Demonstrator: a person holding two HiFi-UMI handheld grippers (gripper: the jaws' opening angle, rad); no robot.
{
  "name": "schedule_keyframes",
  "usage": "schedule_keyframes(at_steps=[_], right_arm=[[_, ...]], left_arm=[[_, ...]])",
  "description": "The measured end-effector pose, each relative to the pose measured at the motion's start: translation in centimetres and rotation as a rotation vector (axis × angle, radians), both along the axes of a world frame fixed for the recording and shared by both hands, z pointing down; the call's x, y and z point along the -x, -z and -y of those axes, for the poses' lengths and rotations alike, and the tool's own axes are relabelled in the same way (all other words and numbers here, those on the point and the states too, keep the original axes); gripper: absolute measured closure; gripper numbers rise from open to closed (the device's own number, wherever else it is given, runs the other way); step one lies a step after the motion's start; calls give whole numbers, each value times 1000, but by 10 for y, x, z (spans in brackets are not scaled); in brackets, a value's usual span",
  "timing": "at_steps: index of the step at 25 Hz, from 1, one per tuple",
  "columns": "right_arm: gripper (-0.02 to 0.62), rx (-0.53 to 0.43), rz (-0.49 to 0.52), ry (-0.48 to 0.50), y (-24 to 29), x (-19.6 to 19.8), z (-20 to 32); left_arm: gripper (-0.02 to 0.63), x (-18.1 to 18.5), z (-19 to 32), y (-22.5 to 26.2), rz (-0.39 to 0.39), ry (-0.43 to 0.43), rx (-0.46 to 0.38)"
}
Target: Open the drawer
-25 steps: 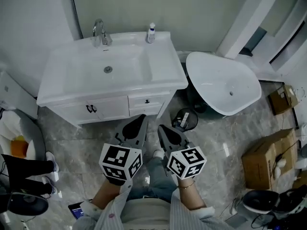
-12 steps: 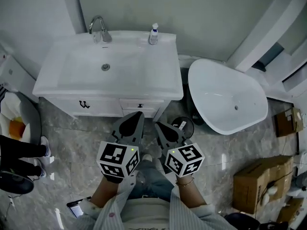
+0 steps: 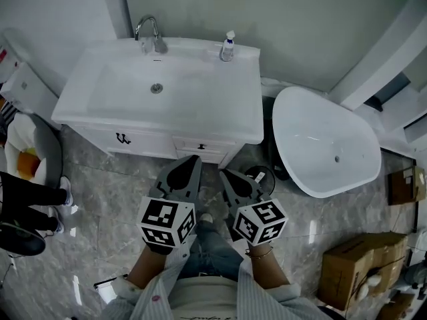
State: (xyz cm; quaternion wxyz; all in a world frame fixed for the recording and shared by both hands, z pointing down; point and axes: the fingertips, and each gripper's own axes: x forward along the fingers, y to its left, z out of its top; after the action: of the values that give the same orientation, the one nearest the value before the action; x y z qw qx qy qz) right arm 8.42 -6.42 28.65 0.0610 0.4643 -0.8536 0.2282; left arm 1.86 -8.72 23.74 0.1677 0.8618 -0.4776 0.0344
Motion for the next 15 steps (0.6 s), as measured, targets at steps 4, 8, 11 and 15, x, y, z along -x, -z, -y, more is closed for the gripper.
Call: schedule_keyframes(at_steps=[4,8,11,15], right_arm=[[588,5,-4,0,-2,4,10],[588,11,-1,-8,-2,6,21],[588,22,2,-9,-5,8,27],[588,45,1,-11,-16,7,33]], left_arm=[[589,2,9,-6,4,-9,16],[589,3,20,-11,13,-21,33],[589,3,27,-18,18,-27,51],[589,2,30,-28,25,-31,73]])
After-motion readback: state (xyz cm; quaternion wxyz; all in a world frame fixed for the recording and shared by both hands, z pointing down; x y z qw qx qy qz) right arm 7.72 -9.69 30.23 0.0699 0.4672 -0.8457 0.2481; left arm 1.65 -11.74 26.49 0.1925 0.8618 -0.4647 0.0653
